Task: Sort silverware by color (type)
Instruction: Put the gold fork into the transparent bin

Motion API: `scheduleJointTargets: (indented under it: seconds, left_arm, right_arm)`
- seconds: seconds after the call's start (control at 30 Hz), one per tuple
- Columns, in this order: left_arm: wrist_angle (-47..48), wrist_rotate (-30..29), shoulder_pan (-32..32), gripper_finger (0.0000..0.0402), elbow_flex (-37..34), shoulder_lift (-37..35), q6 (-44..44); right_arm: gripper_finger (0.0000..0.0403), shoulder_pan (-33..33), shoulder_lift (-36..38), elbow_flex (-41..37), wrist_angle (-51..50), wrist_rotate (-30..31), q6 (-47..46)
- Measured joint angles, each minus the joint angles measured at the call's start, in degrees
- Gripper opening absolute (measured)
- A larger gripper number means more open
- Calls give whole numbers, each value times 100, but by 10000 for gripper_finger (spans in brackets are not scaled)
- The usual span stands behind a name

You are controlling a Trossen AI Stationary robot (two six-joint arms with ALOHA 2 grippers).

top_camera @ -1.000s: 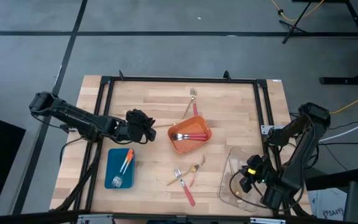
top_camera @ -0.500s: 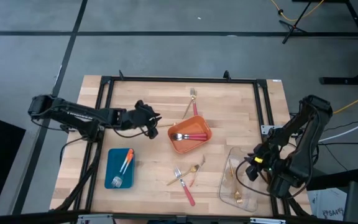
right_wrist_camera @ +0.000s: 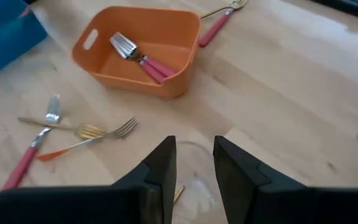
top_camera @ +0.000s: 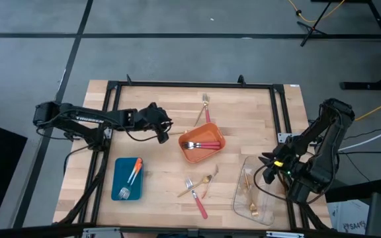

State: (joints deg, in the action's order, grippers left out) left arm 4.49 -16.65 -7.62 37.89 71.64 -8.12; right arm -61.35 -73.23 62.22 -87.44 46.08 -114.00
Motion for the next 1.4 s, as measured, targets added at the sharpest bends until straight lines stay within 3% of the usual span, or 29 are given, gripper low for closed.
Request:
scheduleJointTargets:
  seconds: [0.37, 0.67, 1.1, 1.4]
  left_arm:
    - [-158, 289, 2, 71, 0, 1373, 273]
    - [-176, 454, 2, 71, 0, 2059, 273]
    - [-205, 441, -12, 71, 15, 2275, 271]
    - [-166, 1003, -343, 71, 13, 2278, -26]
  right_arm:
    - [97, 957, 4, -2, 42, -60, 1395]
    - [97, 1605, 4, -2, 70, -132, 2199]
    - [97, 2413, 4, -4, 929, -871, 4248]
    - [97, 2962, 4, -4, 1981, -1462, 6147]
